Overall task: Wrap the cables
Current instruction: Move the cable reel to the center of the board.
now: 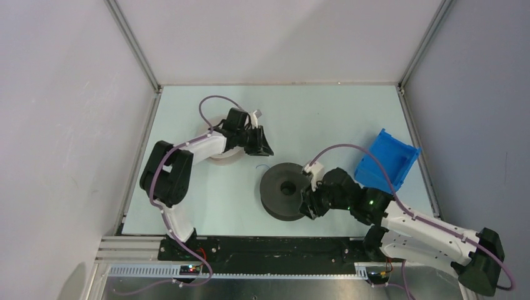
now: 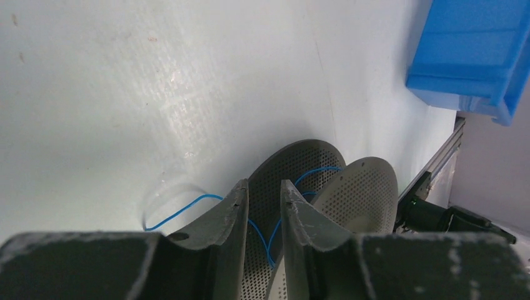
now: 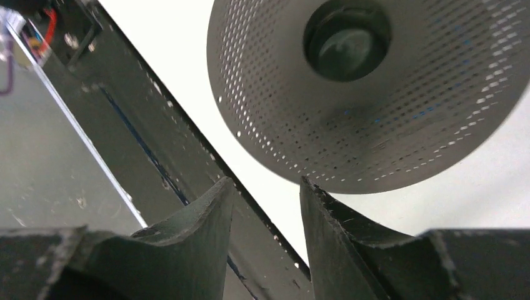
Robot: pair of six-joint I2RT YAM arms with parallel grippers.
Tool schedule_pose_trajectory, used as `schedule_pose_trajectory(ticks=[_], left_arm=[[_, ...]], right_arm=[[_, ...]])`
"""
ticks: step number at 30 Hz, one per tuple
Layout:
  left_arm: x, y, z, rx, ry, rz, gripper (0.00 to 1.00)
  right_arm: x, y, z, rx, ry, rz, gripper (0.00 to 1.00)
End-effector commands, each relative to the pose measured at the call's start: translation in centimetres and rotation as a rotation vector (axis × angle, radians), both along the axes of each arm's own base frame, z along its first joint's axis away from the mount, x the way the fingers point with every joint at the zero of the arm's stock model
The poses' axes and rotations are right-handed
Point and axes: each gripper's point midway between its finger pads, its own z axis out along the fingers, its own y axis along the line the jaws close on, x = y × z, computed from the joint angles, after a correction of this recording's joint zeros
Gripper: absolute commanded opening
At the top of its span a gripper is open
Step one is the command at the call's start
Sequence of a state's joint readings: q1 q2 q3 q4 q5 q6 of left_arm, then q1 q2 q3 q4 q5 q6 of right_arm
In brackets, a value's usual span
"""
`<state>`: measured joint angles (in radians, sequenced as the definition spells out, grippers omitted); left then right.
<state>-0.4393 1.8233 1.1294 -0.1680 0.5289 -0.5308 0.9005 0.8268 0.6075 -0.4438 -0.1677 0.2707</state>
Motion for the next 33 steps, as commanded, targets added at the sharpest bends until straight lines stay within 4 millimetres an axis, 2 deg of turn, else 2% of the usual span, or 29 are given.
schedule_pose_trajectory(ticks=[1, 2, 5, 14, 19, 24, 27, 28, 30, 33], left_arm=[[2.2, 0.2, 6.9, -0.055, -0.171, 0.017, 0.3], [2.2, 0.3, 7.3, -0.055, -0.178, 0.019, 0.3], [2.1, 1.2, 9.2, -0.051, -0.226, 0.03, 0.3], [0.8, 5.6, 10.5, 0.033, -0.302, 0.112, 0.31], [0.1, 6.8, 11.7, 0.052, -0.338, 0.13, 0.32], [-0.8, 7.7, 13.0, 0.073, -0.381, 0.125, 0.33], [-1.3, 8.4, 13.9, 0.093, -0.424, 0.133, 0.33], [-1.4, 8.6, 13.9, 0.1, -0.431, 0.133, 0.33], [-1.7, 9.1, 14.5, 0.113, -0.464, 0.139, 0.33], [-2.4, 9.7, 15.9, 0.117, -0.526, 0.138, 0.34]], right_arm=[[-0.8, 0.8, -2.0, -0.06, -0.044, 0.002, 0.48], [-1.2, 1.1, -2.5, -0.076, -0.054, 0.025, 0.48], [-0.7, 1.8, -3.9, -0.121, -0.079, 0.038, 0.48], [1.8, 4.6, -6.0, -0.131, -0.098, 0.089, 0.48], [4.6, 6.2, -5.7, -0.106, -0.109, 0.092, 0.48], [8.6, 7.4, -5.3, -0.096, -0.115, 0.068, 0.49], [10.0, 7.8, -5.8, -0.101, -0.099, 0.067, 0.48], [10.6, 8.2, -5.2, -0.09, -0.108, 0.068, 0.48], [10.7, 8.4, -5.2, -0.093, -0.098, 0.074, 0.49], [9.3, 7.7, -5.0, -0.113, -0.057, 0.085, 0.49]])
